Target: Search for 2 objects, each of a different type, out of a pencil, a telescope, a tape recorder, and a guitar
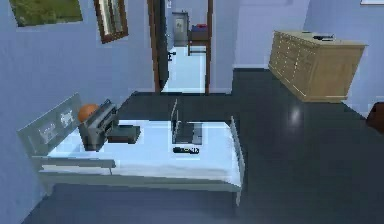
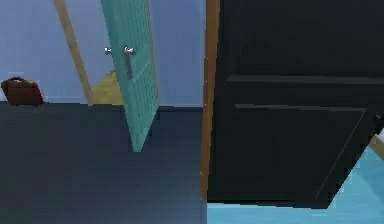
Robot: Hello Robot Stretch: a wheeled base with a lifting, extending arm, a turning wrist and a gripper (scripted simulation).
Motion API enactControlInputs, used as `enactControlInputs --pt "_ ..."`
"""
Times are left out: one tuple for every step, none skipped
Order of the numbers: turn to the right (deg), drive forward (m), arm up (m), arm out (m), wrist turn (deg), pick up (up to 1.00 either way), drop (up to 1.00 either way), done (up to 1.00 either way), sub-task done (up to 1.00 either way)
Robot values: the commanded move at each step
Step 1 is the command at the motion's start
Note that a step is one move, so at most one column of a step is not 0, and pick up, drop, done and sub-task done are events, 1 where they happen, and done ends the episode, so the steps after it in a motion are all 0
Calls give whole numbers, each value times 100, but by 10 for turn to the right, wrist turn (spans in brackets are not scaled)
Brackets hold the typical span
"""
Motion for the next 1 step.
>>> enactControlInputs --pt "0 60 0 0 0 0 0 0 0"
